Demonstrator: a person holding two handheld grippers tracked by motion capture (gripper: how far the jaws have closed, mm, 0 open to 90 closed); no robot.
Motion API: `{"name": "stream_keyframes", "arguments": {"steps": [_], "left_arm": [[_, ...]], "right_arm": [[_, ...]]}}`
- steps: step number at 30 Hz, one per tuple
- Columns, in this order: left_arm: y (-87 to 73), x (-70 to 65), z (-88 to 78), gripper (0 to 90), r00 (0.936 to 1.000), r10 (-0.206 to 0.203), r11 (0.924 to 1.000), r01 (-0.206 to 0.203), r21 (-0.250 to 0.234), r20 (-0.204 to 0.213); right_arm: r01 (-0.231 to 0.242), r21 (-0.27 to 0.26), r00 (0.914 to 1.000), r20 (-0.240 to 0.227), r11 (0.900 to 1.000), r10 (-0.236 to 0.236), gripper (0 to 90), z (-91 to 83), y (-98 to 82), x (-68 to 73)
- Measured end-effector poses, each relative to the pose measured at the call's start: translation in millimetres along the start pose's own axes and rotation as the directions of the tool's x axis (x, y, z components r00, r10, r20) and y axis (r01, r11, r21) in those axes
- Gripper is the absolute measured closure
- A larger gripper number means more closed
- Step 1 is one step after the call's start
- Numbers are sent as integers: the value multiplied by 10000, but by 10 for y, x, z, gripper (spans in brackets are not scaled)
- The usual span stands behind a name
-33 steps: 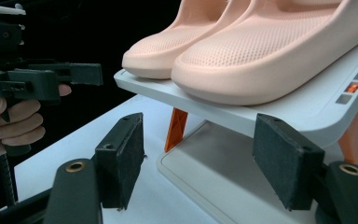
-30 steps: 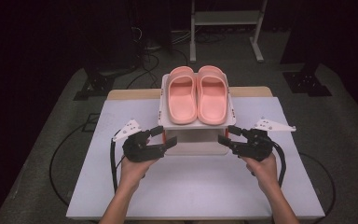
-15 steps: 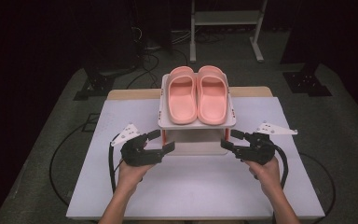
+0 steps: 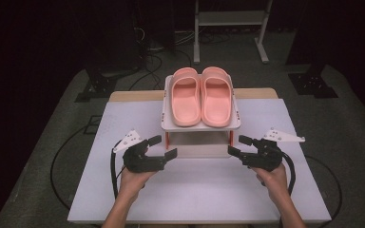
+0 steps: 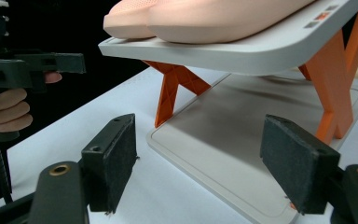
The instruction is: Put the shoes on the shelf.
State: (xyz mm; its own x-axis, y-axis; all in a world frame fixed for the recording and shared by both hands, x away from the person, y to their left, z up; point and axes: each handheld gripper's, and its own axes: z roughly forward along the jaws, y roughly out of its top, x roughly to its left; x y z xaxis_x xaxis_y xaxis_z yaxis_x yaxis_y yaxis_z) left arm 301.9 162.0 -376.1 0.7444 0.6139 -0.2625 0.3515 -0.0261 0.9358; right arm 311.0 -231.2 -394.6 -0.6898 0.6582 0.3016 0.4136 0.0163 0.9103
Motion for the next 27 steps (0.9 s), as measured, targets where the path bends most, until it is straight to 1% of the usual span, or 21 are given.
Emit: {"name": "stream_keyframes", "arguments": {"steps": [2, 3, 9, 10, 13, 17, 23, 27], "left_arm": [[-22, 2, -11, 115, 10000, 17, 10000, -17, 6, -15], [-42, 7, -22, 113, 10000, -12, 10000, 12, -3, -19], [-96, 24, -62, 96, 10000, -36, 10000, 36, -55, 20], [-103, 27, -70, 96, 10000, -12, 10000, 12, -55, 23], [-116, 31, -87, 96, 10000, -52, 9999, 52, -113, 4], [-149, 43, -110, 92, 10000, -8, 9999, 7, -123, -61], [-186, 51, -112, 82, 10000, -44, 10000, 44, -72, -60], [-224, 65, -108, 82, 10000, -64, 10000, 63, -66, -44]], "right_arm": [[-54, 123, 10000, 37, 9999, 54, 253, 0, -34, -16], [-63, 79, 10000, 34, 9999, 62, 253, -1, -47, -21], [-109, 207, 9999, 10, 9997, 109, 253, 1, -106, -49], [-185, 246, 9998, -4, 9995, 185, 253, 1, -115, -51], [-147, 292, 9999, 8, 9995, 147, 253, 1, -135, -65], [-185, 373, 9998, 48, 9991, 183, 252, -18, -181, -81], [-246, 336, 9997, 98, 9991, 243, 249, -40, -225, -101], [-298, 422, 9995, 156, 9987, 292, 242, -62, -256, -124]]}}
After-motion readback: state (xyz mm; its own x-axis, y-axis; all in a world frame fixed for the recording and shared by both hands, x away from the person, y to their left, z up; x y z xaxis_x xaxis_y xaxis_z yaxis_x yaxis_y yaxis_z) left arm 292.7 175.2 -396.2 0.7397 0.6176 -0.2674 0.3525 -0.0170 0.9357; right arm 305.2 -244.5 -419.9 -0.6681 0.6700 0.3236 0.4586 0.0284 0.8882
